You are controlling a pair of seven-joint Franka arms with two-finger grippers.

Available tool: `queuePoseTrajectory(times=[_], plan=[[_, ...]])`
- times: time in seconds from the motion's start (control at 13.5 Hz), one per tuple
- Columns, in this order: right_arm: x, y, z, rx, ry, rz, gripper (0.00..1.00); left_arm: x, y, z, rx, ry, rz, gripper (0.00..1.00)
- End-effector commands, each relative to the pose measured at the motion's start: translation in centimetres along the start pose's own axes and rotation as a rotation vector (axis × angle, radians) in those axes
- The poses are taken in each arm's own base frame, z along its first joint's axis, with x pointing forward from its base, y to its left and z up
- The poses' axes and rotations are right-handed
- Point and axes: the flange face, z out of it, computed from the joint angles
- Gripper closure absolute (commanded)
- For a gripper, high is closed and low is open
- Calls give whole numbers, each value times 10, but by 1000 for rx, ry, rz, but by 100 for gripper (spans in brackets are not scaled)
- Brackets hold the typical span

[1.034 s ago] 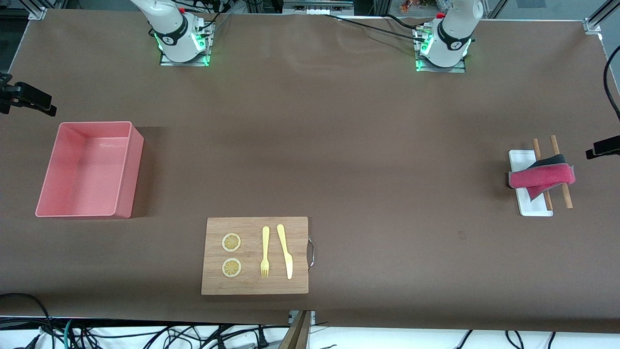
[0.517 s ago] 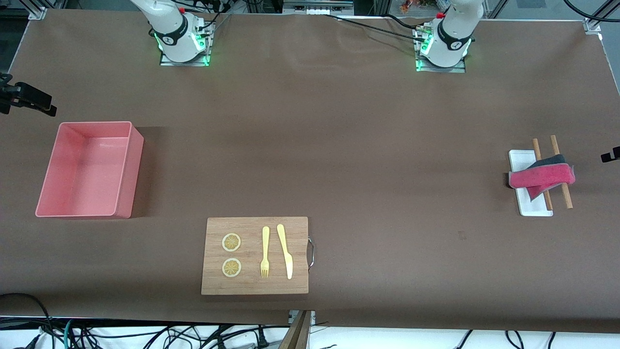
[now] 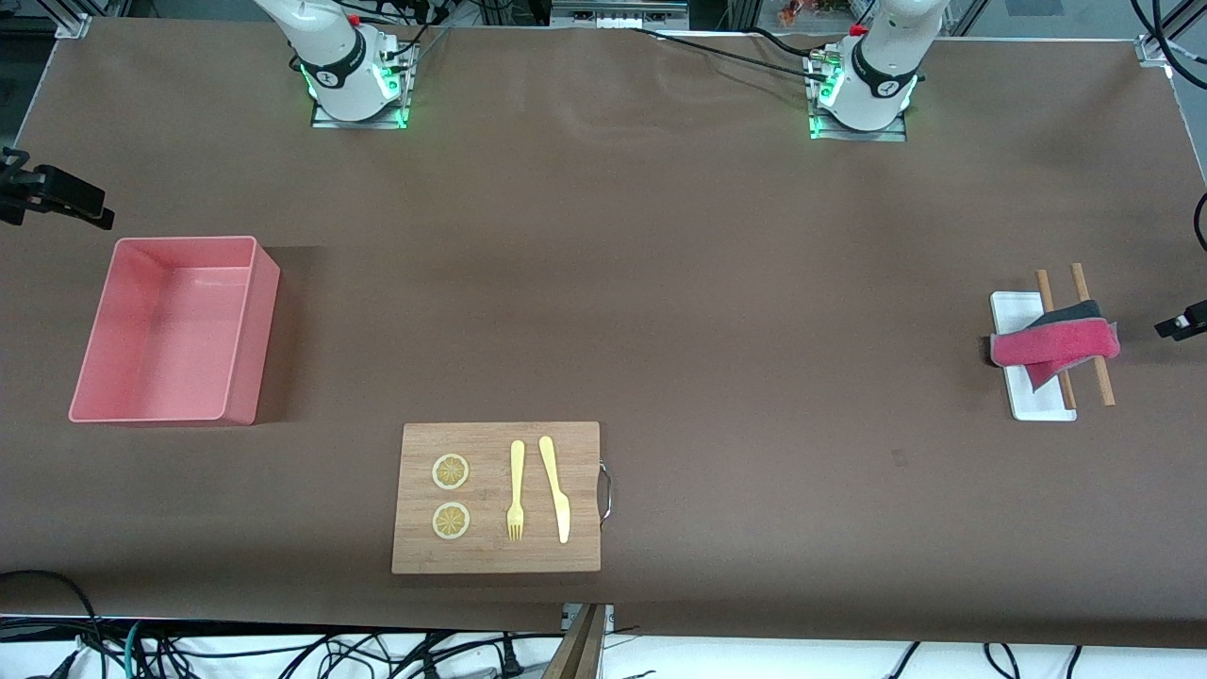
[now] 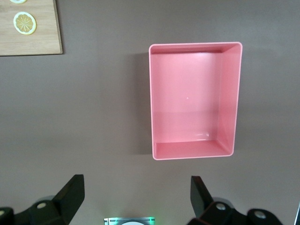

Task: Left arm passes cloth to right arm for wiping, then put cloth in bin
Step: 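Lower the left gripper and grasp the pink cloth edge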

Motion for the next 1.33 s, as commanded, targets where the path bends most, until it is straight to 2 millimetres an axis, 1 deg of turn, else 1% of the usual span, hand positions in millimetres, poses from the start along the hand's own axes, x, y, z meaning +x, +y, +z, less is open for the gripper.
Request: queuePoseTrajectory(times=[0.0, 0.07, 0.15, 0.3, 0.52, 0.74, 0.89, 0.96, 1.11, 1.26], plan=[[8, -7, 7, 9, -12, -18, 0, -4, -14, 4, -67, 28, -28, 20], [17, -16, 15, 5, -13, -37, 0, -10, -19, 11, -102, 5, -47, 22], [24, -19, 26, 7, -26, -41, 0, -14, -21, 15, -145, -4, -71, 23], [29, -21, 35, 9, -43, -47, 0, -23, -30, 23, -209, -23, -130, 26], [36, -28, 47, 13, -61, -50, 0, -32, -47, 33, -262, -12, -169, 27], [43, -38, 53, 52, -53, -50, 0, -34, -43, 35, -303, -23, -172, 38], [49, -41, 59, 57, -47, -52, 0, -34, -45, 40, -320, -18, -181, 42], [53, -48, 64, 78, -50, -47, 0, -35, -49, 45, -342, -11, -192, 42], [56, -59, 71, 89, -63, 28, 0, -38, -54, 48, -353, -6, -201, 43], [58, -83, 73, 82, -61, 60, 0, -40, -55, 49, -361, -12, -200, 58]])
